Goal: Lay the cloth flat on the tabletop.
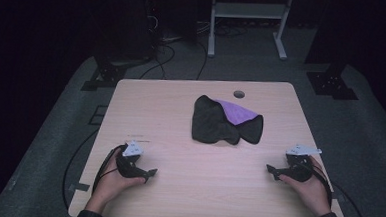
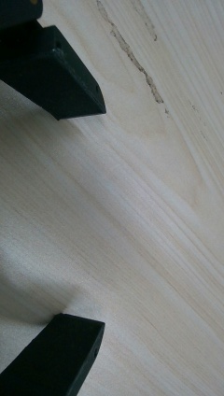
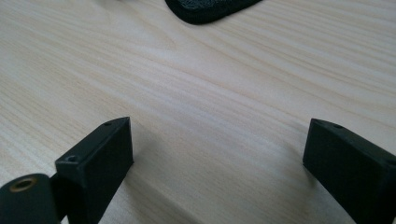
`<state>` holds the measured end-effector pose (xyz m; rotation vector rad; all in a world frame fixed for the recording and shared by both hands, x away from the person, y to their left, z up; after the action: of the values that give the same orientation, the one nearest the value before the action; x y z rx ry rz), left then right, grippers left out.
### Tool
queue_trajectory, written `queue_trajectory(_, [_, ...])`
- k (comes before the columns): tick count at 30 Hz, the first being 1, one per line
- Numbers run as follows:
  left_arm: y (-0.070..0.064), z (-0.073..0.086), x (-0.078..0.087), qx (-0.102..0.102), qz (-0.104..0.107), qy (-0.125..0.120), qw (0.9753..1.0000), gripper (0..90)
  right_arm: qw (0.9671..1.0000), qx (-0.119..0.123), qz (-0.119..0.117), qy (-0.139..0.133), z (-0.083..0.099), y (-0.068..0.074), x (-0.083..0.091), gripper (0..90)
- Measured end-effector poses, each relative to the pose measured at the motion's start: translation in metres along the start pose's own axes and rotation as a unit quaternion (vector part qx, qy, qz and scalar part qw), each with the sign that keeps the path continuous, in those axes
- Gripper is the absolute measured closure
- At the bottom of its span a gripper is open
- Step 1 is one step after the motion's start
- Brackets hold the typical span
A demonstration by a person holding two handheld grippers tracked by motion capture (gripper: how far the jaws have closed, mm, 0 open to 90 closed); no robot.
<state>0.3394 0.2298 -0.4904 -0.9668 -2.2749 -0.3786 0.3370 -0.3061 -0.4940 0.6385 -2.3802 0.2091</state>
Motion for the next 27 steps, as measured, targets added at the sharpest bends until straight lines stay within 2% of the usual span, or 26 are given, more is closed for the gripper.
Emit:
queue_trajectory(3, [0.000, 0.000, 0.000, 0.000, 0.000, 0.000, 1.0000, 0.0, 1.0000, 0.000, 0.001, 0.000, 0.000, 0.000, 0.000, 8.7])
queue_trajectory(4, [0.000, 0.000, 0.000, 0.000, 0.000, 0.000, 1.0000, 0.0, 1.0000, -0.002, 0.003, -0.009, 0.000, 0.000, 0.002, 19.6])
queue_trajectory(6, [0.000, 0.000, 0.000, 0.000, 0.000, 0.000, 1.0000, 0.0, 0.9999, -0.001, 0.001, -0.013, 0.001, -0.001, 0.004, 27.1])
queue_trajectory(7, [0.000, 0.000, 0.000, 0.000, 0.000, 0.000, 1.0000, 0.0, 1.0000, 0.000, -0.001, -0.010, 0.000, -0.002, 0.006, 33.5])
queue_trajectory(11, [0.000, 0.000, 0.000, 0.001, -0.001, 0.000, 1.0000, 0.0, 0.9999, 0.003, -0.009, -0.005, -0.002, -0.004, 0.007, 42.9])
queue_trajectory(18, [0.000, 0.000, 0.000, -0.001, 0.000, 0.002, 1.0000, 0.0, 0.9993, 0.008, -0.035, -0.014, -0.013, -0.007, 0.008, 49.4])
queue_trajectory(23, [0.000, 0.000, 0.000, 0.000, 0.000, 0.002, 1.0000, 0.0, 0.9986, 0.013, -0.046, -0.024, -0.024, -0.008, 0.004, 48.7])
queue_trajectory(27, [0.000, 0.000, 0.000, 0.000, 0.000, 0.002, 1.0000, 0.0, 0.9973, 0.022, -0.059, -0.038, -0.040, -0.005, -0.001, 48.5])
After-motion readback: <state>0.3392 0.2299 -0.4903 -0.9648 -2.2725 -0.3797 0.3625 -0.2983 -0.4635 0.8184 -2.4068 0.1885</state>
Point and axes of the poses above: each handheld gripper's, and its own axes: x roughly backward along the jaws, z roughly out of its underside, y roughly to its left, the point moved 1 cm from there along -x, roughly forward along the jaws, and after that the axes turned 4 degrees about -y, right-handed, at the moved point
